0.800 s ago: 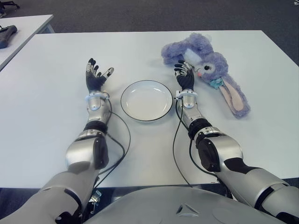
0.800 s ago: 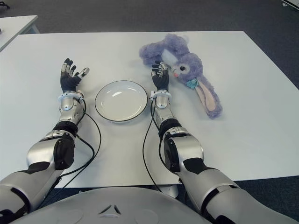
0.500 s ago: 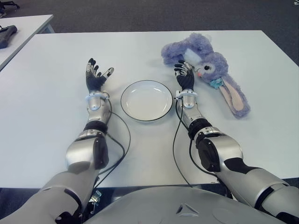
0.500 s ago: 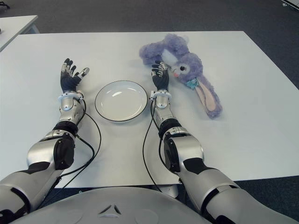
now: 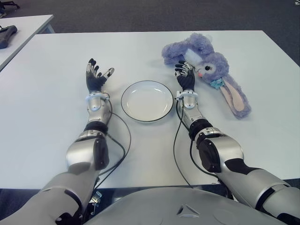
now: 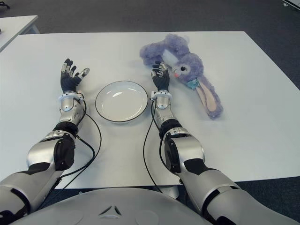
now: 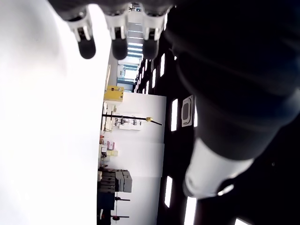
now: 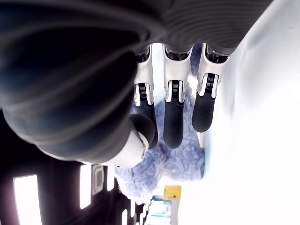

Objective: Put the doll into the plate.

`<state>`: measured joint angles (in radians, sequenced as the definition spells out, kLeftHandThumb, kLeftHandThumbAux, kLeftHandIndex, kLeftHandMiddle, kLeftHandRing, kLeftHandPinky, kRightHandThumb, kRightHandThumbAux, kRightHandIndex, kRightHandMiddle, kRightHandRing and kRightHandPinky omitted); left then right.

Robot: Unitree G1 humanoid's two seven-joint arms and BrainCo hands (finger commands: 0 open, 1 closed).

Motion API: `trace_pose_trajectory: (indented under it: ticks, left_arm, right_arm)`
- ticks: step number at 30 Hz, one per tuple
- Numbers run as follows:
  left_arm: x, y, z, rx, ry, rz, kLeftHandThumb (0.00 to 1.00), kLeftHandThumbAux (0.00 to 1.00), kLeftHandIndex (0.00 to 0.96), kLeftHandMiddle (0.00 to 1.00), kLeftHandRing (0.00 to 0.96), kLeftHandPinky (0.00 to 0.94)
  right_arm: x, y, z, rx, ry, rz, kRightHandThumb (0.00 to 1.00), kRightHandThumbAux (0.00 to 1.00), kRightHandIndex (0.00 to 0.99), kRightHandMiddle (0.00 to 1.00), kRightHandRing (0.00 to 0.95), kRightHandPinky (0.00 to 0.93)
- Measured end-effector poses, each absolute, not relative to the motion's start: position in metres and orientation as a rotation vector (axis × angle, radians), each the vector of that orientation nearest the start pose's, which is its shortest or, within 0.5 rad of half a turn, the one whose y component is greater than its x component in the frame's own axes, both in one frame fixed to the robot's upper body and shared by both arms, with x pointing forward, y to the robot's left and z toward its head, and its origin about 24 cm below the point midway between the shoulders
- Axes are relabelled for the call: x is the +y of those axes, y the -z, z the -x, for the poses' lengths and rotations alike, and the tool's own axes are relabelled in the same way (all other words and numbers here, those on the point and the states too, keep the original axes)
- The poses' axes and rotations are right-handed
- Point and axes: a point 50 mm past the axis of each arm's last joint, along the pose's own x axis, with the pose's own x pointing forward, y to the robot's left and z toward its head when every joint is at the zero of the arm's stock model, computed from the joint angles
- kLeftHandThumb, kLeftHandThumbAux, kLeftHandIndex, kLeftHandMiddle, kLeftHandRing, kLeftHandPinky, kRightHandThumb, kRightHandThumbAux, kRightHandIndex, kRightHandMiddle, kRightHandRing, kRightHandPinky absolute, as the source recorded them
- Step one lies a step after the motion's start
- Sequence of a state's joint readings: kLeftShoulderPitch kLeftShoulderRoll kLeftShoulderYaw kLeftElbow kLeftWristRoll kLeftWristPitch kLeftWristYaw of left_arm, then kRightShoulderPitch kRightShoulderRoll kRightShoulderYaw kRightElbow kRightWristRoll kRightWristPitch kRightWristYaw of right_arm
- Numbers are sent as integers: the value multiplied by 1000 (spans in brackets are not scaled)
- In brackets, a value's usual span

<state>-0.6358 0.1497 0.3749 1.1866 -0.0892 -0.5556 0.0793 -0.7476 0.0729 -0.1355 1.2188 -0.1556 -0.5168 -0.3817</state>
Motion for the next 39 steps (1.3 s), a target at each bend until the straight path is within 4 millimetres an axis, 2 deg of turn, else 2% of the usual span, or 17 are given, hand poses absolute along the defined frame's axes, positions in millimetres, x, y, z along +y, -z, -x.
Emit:
trace_pose_trajectory:
  ticks: [15,18,22,24,28,32,39]
  left_arm:
    - [220,-20,-334,-15,-356,130,0,875,56,48,23,25]
    - [220,-20,-334,-15,-356,130,0,871,56,48,23,25]
    - [221,-20,-334,-16,-358,131,0,871,56,49,23,25]
    - [221,-20,-334,-16,-359,131,0,872,55,49,22,23]
    - [221,-20,-334,-16,-359,131,0,872,53,46,20,23]
    - [221,-20,-334,-16,-359,130,0,863,48,43,20,22]
    - [222,-20,-334,-16,-359,129,0,871,54,51,24,34]
  right_arm:
    - [-98,-37,-352,-37,188,66,658,897,209,319,290,222]
    - [-98,-38,-352,-50,190,70,528,905,178,296,269,216]
    - [-96,-40,-351,-72,194,78,473,907,171,286,262,215]
    - [-95,-42,-352,-82,197,80,364,900,156,260,243,204]
    - [-95,-43,-353,-87,206,83,319,891,144,242,235,215]
    - [-94,-45,-353,-97,209,83,182,836,110,203,214,215]
    - [-93,-49,-353,-135,202,77,114,787,89,179,197,208]
